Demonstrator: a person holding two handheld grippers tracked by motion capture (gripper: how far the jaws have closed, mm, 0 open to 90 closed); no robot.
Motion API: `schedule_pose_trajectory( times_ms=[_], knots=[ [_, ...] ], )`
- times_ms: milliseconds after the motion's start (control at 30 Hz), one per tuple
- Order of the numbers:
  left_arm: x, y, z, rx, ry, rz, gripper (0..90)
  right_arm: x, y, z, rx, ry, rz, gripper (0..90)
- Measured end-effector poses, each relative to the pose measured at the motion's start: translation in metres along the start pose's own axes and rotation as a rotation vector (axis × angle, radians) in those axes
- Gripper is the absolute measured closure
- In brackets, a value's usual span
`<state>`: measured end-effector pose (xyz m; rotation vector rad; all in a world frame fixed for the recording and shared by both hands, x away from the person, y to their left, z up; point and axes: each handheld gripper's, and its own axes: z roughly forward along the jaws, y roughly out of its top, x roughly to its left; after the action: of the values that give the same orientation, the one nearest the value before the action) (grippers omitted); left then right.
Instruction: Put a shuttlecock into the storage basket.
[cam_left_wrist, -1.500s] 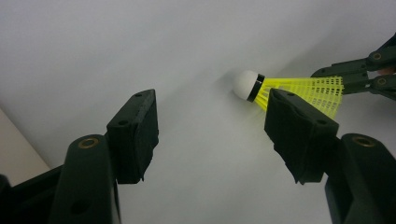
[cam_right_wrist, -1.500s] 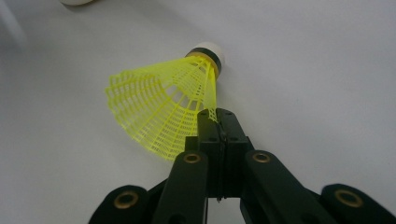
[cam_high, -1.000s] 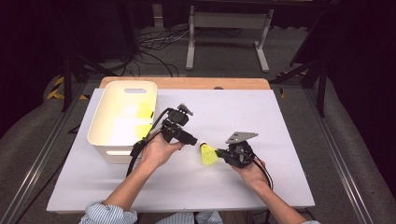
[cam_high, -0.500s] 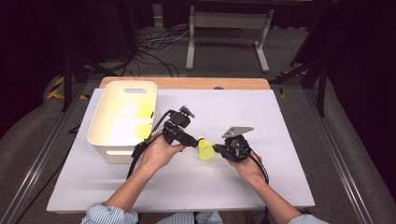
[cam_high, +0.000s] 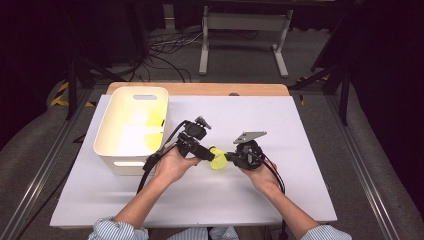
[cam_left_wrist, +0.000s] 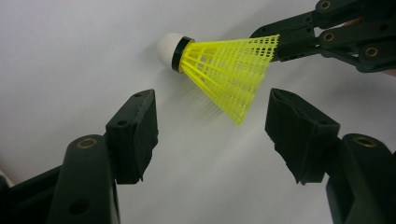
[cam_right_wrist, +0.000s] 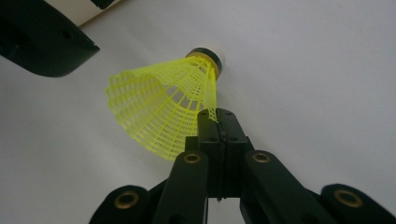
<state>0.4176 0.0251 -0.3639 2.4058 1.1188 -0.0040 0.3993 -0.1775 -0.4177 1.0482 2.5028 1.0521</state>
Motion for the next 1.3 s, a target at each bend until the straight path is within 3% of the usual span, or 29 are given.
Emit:
schedule_pose_trajectory(
  times_ms=[467, 800, 1300],
  knots=[
    [-0.002, 0.001, 0.01, 0.03, 0.014, 0.009, 34.6, 0.005, 0.011, 0.003, 0.007, 0.012, -0.021, 90.0],
    [0.006, 0.0, 0.019, 0.049, 0.019, -0.021, 35.1, 0.011, 0.015, -0.001, -0.006, 0.022, -0.044, 90.0],
    [0.005, -0.001, 0.02, 0.042, 0.0, 0.002, 62.8, 0.013, 0.016, 0.0, -0.006, 0.027, -0.047, 90.0]
  ],
)
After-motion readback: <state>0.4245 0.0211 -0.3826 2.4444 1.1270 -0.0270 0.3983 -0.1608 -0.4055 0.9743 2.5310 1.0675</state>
